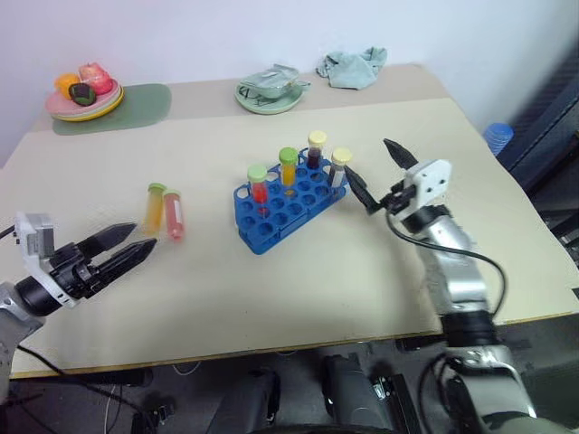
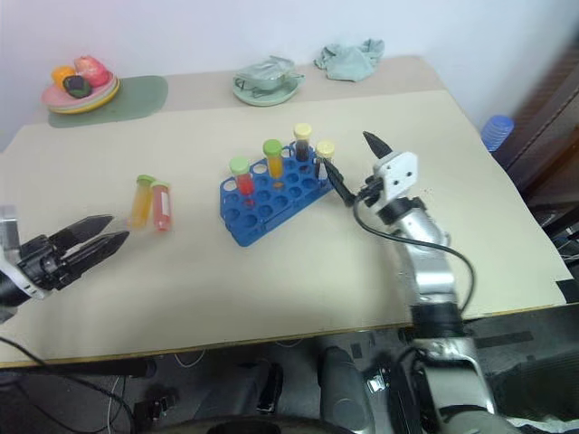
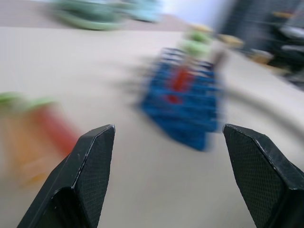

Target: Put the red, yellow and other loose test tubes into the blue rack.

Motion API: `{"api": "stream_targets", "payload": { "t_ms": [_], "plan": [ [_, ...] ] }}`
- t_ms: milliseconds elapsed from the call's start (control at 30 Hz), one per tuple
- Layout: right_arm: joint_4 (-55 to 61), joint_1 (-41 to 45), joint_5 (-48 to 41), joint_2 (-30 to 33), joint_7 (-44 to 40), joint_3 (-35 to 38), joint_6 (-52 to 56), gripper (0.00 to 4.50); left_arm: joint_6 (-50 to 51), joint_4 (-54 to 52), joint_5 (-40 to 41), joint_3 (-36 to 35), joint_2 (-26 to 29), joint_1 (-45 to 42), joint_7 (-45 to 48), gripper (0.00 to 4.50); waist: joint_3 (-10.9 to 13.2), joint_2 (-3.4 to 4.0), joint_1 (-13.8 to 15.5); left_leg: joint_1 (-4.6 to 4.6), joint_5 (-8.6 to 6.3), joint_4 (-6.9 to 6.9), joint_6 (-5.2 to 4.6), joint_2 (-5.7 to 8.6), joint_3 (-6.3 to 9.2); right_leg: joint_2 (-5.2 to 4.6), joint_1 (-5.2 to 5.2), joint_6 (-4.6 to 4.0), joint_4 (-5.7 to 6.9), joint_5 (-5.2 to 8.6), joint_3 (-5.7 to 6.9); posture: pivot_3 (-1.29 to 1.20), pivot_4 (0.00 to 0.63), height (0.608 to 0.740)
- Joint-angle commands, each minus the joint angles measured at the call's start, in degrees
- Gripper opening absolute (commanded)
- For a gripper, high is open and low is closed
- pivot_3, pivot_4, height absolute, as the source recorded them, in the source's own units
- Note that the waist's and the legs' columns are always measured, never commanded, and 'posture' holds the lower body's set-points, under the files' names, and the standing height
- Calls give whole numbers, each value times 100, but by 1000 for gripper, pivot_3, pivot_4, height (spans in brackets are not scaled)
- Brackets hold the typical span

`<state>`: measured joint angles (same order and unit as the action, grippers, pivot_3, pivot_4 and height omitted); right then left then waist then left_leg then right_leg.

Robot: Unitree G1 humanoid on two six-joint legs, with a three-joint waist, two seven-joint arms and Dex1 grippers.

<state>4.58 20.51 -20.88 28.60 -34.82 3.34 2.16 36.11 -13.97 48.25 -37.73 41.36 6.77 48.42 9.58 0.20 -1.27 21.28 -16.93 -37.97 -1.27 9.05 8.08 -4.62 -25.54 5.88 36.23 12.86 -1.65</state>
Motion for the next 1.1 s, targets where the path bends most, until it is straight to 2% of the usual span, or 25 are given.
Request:
{"api": "stream_targets", "payload": {
  "t_ms": [33, 167, 233, 333, 433, 533, 667, 933, 1100],
  "plan": [
    [1072, -38, -944, 893, -590, 430, 1445, 4475, 284, -254, -158, -328, 388, -258, -813, 3730, 1, -5, 67, 0, -2, 0, -3, 0, -1, -1, 3, 0, -4, 0, 0, 0, 150, 740],
    [1394, 55, -1611, 1823, -1182, 694, 2526, 4475, 903, 77, -480, -14, 967, -732, -1503, 3730, -2, -13, 101, 1, -21, -3, -35, 0, -1, -6, 11, 1, -17, 0, 5, 0, 150, 740],
    [1401, 164, -1607, 2190, -1437, 667, 2761, 4475, 1487, 468, -604, 297, 1249, -1353, -1998, 3730, -1, -10, 137, 1, -19, -3, -30, -1, -1, -6, 12, 2, -20, 0, 7, 0, 150, 740],
    [1204, 550, -1571, 2391, -1732, 527, 2916, 4475, 2010, 1179, -924, 1161, 1640, -2402, -2083, 3730, 1, -17, 177, 3, -14, -6, -22, 0, -4, -8, 10, 3, -17, 0, 10, 0, 150, 740],
    [1081, 876, -1399, 2409, -1889, 364, 2918, 4475, 2213, 2047, -1410, 2378, 1949, -3384, -1474, 3730, 0, -19, 188, 6, -15, -6, -22, 0, -7, -10, 7, 4, -18, -1, 9, 0, 150, 740],
    [1016, 1104, -1276, 2421, -2026, 255, 2909, 4475, 2838, 2934, -1619, 2878, 1799, -4415, -1533, 3730, 2, -26, 196, 13, -16, -5, -24, 1, -7, -10, 0, 4, -20, -1, 12, 0, 150, 740],
    [978, 1247, -1165, 2450, -2108, 222, 2929, 4475, 3025, 4094, -2246, 3650, 1503, -5634, -1499, 3730, 3, -32, 197, 26, -17, -8, -24, 3, -8, -11, -12, 5, -20, -2, 20, 0, 150, 740],
    [1153, 1206, -1130, 2428, -2088, 280, 3066, 4475, 2634, 5796, -3334, 4482, 892, -7024, -1313, 3730, 3, -38, 184, 28, -16, -15, -22, 4, -8, -11, -15, 5, -13, -2, 20, 0, 150, 740],
    [1261, 1172, -1129, 2450, -2079, 335, 3137, 4475, 2313, 6857, -3907, 4739, 416, -7630, -1279, 3730, 3, -40, 190, 33, -16, -18, -22, 5, -9, -11, -20, 6, -10, -2, 20, 0, 150, 740]
  ]
}}
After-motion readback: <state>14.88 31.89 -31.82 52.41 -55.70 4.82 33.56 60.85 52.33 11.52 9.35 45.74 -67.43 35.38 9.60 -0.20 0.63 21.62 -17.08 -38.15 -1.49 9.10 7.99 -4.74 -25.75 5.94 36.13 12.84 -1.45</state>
